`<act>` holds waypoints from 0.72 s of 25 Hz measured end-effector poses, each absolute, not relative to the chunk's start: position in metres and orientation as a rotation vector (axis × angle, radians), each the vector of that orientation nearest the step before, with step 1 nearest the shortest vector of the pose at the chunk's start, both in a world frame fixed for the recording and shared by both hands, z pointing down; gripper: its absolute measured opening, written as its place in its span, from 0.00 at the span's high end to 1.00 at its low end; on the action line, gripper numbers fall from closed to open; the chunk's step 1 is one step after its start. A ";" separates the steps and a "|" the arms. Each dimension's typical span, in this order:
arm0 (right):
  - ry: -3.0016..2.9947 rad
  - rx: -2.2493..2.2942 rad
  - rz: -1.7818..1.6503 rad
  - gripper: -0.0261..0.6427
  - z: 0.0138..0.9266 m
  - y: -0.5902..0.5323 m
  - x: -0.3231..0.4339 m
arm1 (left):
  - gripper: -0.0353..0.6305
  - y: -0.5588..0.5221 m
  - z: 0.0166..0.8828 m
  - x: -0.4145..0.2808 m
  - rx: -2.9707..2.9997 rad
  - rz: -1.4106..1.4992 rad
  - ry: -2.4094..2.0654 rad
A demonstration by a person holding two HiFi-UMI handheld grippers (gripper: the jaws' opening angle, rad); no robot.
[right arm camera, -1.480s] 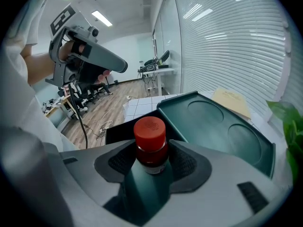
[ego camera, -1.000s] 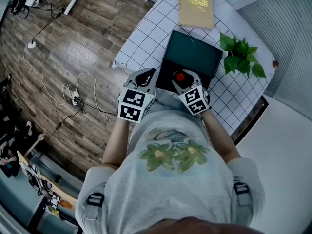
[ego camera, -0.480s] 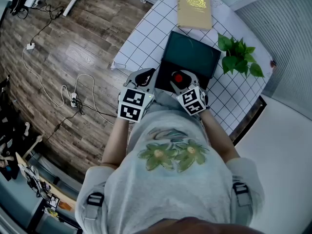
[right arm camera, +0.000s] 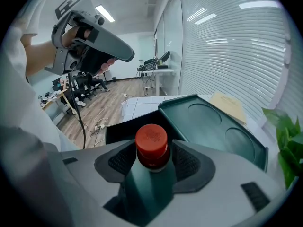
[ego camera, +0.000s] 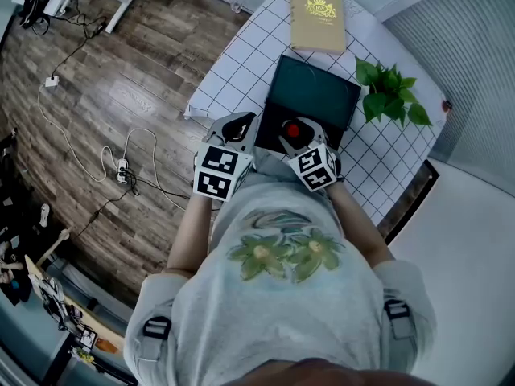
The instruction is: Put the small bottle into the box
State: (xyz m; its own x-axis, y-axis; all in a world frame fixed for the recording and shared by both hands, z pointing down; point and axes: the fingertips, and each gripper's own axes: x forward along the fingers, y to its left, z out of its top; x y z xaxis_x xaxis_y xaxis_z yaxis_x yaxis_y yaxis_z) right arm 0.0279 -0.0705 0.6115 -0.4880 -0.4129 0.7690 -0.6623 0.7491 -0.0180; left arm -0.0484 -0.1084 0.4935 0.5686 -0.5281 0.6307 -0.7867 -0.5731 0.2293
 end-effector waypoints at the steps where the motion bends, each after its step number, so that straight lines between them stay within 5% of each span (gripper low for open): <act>1: -2.156 0.811 0.398 0.64 0.609 -0.071 0.027 | 0.93 -0.108 0.492 -0.049 2.313 0.695 -1.055; 14: -2.254 0.938 0.390 0.64 0.554 -0.077 0.026 | 0.93 -0.099 0.472 -0.049 2.359 0.669 -1.075; 18: -2.282 0.993 0.358 0.74 0.536 -0.078 0.028 | 0.93 -0.094 0.467 -0.047 2.372 0.668 -1.076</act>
